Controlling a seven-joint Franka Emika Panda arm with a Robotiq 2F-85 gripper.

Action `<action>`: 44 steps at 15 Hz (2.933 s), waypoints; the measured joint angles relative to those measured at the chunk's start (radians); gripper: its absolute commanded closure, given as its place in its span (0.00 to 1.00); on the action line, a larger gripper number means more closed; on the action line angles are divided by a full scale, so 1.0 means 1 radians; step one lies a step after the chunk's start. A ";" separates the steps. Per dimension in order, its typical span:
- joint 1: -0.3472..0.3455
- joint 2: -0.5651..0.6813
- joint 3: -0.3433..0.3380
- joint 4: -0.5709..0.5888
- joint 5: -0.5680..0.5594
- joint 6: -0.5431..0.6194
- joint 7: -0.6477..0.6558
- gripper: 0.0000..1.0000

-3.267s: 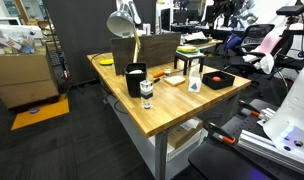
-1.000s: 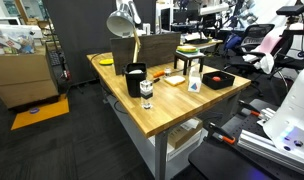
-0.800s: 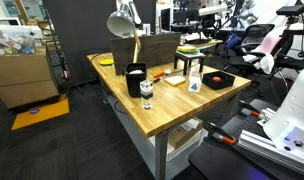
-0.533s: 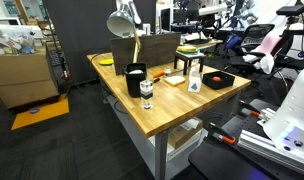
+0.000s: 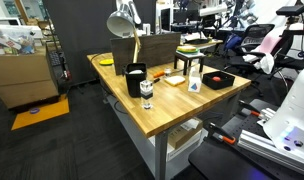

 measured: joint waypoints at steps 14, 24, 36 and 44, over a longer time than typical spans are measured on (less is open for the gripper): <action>-0.026 0.238 -0.024 0.196 0.107 0.042 -0.042 0.80; -0.039 0.340 -0.025 0.303 0.129 0.023 -0.055 1.00; -0.042 0.459 -0.051 0.428 0.128 0.006 -0.050 1.00; -0.042 0.481 -0.051 0.479 0.129 -0.031 -0.050 0.99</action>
